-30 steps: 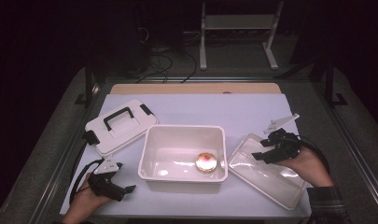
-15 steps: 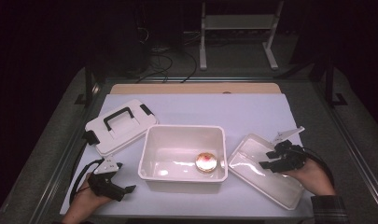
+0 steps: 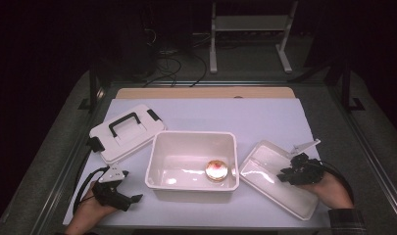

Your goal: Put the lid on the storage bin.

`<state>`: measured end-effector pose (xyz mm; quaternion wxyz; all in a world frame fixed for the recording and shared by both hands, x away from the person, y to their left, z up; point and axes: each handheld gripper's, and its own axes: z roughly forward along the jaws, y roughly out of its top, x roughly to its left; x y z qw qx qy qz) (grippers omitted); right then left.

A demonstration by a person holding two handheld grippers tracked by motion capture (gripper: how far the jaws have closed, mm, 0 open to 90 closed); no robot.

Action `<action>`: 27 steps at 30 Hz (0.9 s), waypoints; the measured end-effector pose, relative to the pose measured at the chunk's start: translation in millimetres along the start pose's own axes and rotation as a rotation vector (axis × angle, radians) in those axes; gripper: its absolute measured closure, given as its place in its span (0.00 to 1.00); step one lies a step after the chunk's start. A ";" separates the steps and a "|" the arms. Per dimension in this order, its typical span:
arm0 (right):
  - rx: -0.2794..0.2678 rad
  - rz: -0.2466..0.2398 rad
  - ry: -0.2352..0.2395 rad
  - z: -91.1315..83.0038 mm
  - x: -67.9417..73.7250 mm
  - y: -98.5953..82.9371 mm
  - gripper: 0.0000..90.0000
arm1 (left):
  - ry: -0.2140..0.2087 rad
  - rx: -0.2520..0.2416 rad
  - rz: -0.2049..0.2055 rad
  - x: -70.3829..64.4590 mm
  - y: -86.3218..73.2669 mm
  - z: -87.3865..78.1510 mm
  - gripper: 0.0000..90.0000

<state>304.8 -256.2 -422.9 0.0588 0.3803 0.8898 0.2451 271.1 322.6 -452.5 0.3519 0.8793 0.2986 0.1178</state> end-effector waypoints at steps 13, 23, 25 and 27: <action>0.050 -0.038 -0.004 3.2 4.5 6.7 0.98 | 0.000 0.000 0.000 0.0 0.0 0.0 0.00; 0.005 -0.041 0.029 -13.9 0.6 11.7 0.99 | 0.000 0.000 0.000 0.0 0.0 0.0 0.00; -0.008 -0.039 0.034 -18.8 0.3 14.9 0.99 | 0.000 0.000 0.000 -0.1 0.0 0.0 0.00; -0.025 -0.045 0.039 -24.0 -0.1 17.8 0.99 | 0.000 -0.001 -0.001 0.0 0.0 0.0 0.00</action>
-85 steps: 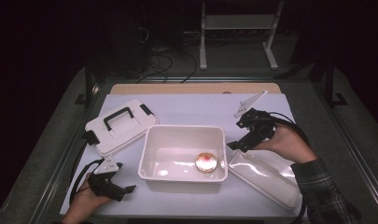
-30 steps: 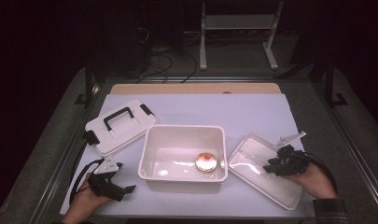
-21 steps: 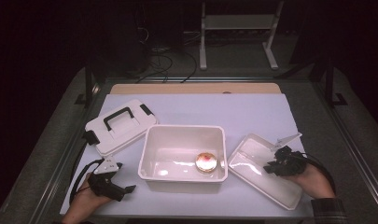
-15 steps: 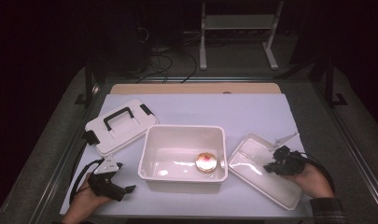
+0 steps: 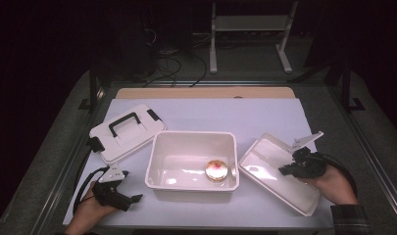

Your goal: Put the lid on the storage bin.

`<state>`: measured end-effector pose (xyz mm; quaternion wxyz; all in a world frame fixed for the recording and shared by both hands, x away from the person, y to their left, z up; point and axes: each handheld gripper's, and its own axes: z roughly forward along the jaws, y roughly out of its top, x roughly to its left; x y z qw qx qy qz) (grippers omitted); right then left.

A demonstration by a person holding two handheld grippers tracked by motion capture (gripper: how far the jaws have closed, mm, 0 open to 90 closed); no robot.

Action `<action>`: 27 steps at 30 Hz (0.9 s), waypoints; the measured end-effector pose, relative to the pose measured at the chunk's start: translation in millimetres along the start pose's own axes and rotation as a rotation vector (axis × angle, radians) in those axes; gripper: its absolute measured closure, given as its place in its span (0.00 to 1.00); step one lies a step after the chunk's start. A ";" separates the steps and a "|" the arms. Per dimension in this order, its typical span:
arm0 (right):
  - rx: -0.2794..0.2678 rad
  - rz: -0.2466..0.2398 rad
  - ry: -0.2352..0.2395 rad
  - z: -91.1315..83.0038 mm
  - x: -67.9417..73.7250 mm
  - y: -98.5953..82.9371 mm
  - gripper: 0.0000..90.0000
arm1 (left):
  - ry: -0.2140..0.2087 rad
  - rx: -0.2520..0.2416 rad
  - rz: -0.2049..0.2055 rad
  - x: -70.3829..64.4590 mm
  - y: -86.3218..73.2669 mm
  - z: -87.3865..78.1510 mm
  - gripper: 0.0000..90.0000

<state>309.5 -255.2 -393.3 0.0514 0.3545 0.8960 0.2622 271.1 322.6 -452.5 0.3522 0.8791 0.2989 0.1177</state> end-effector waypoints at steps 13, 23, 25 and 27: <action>-0.049 -0.054 0.011 -43.4 -3.8 28.6 0.99 | -0.001 0.002 0.000 0.1 0.1 -0.1 0.00; -0.060 -0.130 0.032 -62.8 4.0 60.3 0.99 | -0.002 0.003 -0.001 0.2 0.2 -0.2 0.00; -0.065 -0.142 0.041 -63.8 5.7 65.5 0.99 | -0.001 0.003 0.000 0.2 0.1 -0.2 0.00; -0.068 -0.163 0.051 -65.3 8.7 73.2 0.99 | -0.001 0.002 -0.001 0.1 0.1 -0.1 0.00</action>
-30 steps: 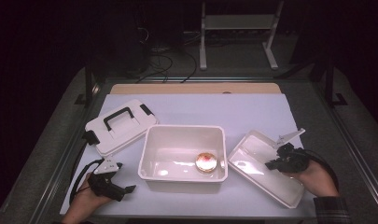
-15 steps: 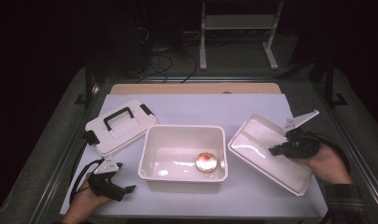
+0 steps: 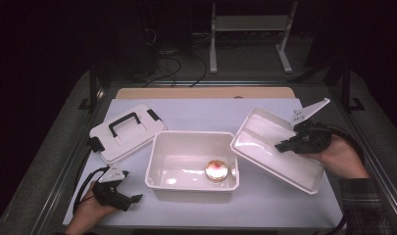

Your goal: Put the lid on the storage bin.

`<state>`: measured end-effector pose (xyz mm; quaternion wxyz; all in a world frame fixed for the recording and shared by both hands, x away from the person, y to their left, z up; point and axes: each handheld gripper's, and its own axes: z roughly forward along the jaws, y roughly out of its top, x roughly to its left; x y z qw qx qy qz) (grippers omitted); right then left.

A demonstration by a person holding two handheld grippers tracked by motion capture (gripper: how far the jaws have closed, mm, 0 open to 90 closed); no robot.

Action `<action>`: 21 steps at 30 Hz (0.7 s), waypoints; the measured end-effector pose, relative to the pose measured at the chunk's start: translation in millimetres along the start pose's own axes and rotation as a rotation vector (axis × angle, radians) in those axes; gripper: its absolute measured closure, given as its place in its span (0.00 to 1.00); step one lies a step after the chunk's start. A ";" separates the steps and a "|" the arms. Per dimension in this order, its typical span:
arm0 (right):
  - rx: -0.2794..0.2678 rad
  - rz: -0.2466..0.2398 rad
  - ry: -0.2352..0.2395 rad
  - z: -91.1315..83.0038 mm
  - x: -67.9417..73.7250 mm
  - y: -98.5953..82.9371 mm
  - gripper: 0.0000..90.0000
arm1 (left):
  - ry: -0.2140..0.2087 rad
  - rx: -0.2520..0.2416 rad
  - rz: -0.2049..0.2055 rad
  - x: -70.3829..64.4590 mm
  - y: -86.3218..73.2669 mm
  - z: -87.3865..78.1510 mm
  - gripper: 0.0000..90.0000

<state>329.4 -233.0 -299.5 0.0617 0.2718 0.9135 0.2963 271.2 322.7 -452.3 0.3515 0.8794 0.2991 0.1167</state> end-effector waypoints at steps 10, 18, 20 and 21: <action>-0.012 -0.070 0.045 1.8 9.7 29.5 0.99 | 0.000 -0.001 -0.001 -0.1 0.0 0.1 0.00; -0.003 -0.137 0.080 13.8 20.8 60.6 0.99 | 0.000 -0.001 -0.001 0.0 0.0 0.1 0.00; 0.000 -0.157 0.092 17.4 23.1 67.3 0.99 | 0.000 -0.001 -0.001 0.0 0.0 0.1 0.00; 0.002 -0.173 0.102 21.5 26.7 74.8 0.99 | 0.000 -0.001 -0.001 0.0 0.0 0.1 0.00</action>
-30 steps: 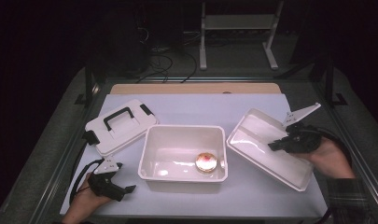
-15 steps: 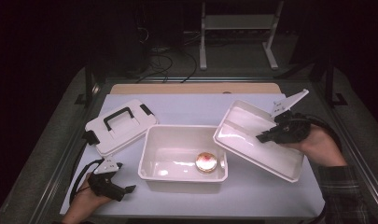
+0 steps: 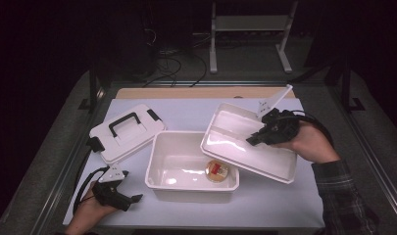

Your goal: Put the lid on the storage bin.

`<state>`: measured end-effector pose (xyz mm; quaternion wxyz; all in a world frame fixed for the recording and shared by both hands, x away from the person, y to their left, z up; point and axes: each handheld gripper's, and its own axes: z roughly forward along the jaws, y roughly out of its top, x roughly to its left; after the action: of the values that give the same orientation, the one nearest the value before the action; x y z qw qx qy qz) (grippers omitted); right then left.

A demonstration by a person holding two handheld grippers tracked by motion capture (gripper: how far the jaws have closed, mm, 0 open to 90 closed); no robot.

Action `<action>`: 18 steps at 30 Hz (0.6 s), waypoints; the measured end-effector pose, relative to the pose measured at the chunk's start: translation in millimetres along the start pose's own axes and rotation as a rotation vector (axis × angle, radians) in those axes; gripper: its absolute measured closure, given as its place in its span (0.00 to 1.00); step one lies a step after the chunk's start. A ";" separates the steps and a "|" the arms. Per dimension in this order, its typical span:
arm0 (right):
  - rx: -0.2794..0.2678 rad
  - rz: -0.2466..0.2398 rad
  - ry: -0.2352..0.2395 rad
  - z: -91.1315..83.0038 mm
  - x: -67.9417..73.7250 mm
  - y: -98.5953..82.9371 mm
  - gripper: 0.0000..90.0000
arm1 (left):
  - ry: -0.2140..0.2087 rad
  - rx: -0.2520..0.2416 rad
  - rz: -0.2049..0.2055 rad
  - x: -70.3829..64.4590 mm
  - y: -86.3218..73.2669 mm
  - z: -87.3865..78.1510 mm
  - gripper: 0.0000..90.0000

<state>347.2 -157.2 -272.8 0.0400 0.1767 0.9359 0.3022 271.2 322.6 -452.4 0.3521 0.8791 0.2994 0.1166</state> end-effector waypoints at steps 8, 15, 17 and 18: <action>0.009 -0.060 0.040 14.7 7.0 27.5 0.99 | 0.000 0.000 0.000 0.0 0.0 0.0 0.00; 0.023 -0.129 0.083 37.9 16.7 57.1 0.99 | 0.001 0.001 0.001 -0.1 0.0 0.0 0.00; 0.024 -0.144 0.098 44.0 19.3 64.4 0.99 | 0.001 0.000 0.002 -0.1 0.0 0.0 0.00; 0.022 -0.156 0.105 47.3 20.6 68.0 0.99 | 0.001 0.000 0.001 -0.1 0.0 0.0 0.00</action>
<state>357.4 -72.5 -271.2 0.0124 0.0877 0.9509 0.2967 271.1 322.6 -452.4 0.3518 0.8792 0.2991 0.1173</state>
